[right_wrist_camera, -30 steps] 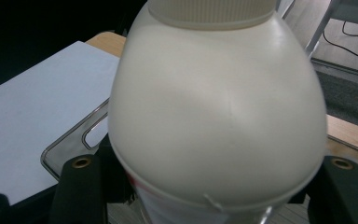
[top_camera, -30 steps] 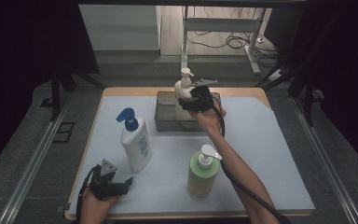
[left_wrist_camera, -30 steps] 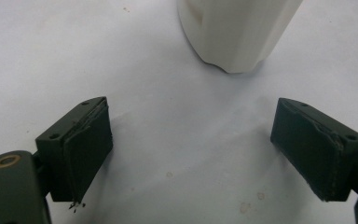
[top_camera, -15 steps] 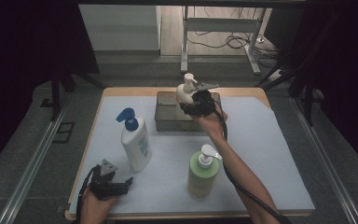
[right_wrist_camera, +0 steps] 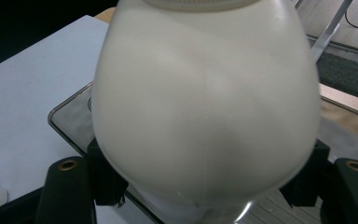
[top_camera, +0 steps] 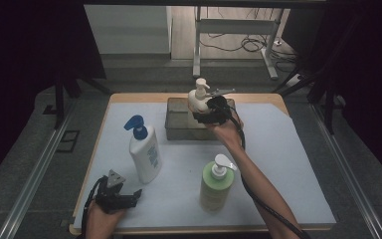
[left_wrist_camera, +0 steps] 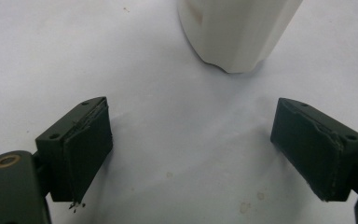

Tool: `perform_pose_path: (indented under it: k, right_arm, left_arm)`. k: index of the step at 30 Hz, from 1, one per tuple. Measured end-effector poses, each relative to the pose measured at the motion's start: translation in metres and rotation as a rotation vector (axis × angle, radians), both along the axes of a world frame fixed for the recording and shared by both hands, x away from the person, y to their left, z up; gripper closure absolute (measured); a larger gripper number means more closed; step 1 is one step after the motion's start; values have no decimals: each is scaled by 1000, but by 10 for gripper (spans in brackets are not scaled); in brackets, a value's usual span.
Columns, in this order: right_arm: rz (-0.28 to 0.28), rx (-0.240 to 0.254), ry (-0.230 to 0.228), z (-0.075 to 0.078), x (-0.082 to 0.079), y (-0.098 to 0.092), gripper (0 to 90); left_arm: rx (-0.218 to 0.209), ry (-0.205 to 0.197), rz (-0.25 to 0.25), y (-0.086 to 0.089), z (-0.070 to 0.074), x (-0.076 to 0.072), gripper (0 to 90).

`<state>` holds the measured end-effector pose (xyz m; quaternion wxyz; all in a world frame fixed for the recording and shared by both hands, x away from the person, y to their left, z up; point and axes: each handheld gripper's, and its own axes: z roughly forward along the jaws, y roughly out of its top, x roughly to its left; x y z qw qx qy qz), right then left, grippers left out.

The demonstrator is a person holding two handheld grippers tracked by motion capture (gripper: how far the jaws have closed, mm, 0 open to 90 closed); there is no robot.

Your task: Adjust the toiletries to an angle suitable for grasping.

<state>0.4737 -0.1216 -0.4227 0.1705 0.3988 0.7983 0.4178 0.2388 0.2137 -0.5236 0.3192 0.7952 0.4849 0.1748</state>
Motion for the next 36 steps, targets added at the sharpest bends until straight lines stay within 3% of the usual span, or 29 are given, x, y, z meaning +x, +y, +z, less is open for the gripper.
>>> perform_pose_path:
  k: [8,13,19,24,30,36]
  right_arm:
    - [18,-12,-8,4,-9,-11,293]
    - [38,3,-1,10,-17,-20,337]
    - [47,7,15,14,-26,-34,408]
    - [31,-21,11,15,-30,-43,486]
    - [3,-35,45,9,-24,-53,627]
    - [-10,-44,43,4,-17,-52,726]
  left_arm:
    - [0,0,0,0,0,0,123]
    - [-1,0,0,0,0,0,123]
    - [-1,0,0,0,0,0,122]
    - [-1,0,1,0,0,0,122]
    - [-1,0,1,0,0,0,122]
    - [0,0,0,0,0,0,122]
